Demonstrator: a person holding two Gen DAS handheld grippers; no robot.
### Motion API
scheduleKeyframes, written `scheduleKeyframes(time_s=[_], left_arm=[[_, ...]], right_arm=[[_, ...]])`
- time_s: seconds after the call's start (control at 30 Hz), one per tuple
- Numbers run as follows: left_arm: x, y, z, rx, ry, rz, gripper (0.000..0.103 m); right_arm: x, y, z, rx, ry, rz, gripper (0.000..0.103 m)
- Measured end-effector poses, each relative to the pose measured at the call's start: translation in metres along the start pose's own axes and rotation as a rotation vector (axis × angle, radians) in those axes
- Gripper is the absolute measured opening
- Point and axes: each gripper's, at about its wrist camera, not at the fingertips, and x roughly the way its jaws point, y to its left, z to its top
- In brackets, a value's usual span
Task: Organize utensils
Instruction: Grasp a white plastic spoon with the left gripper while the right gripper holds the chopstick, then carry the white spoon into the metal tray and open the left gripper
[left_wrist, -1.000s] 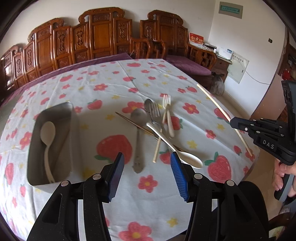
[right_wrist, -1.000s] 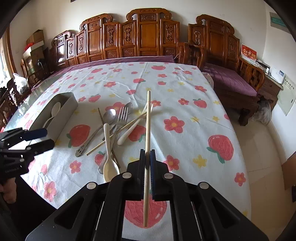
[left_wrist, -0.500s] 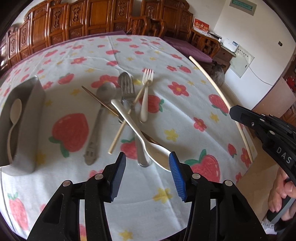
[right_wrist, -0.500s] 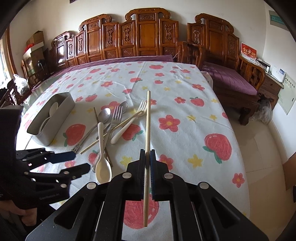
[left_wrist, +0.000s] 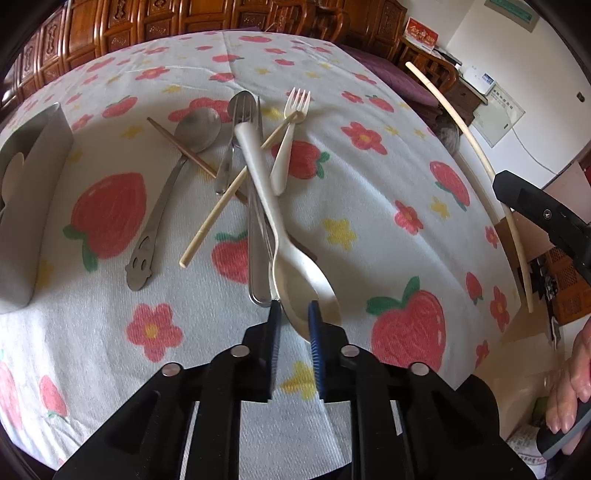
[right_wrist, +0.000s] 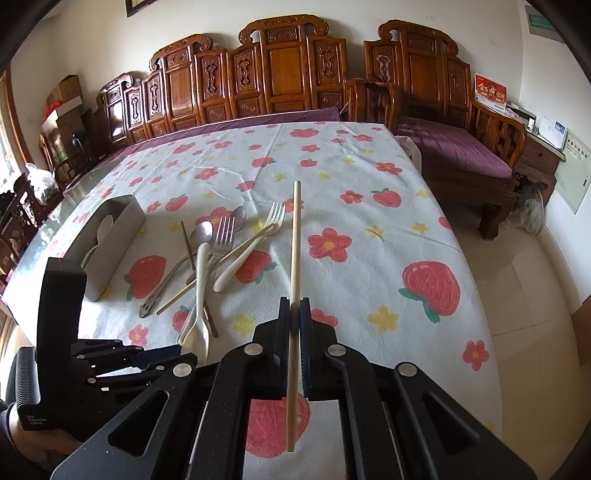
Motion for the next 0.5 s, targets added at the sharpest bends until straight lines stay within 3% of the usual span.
scheduleKeyframes(time_s=[0.13,0.5], left_arm=[[-0.007,0.009,-0.002,-0.015,0.000,-0.005,0.002],[-0.046,0.023,-0.002,0.012,-0.079,0.046,0.001]], right_arm=[[-0.002,0.004,0.001,-0.007,-0.006,0.003,0.006],[-0.011,0.014,0.002,-0.030,-0.024,0.021,0.006]])
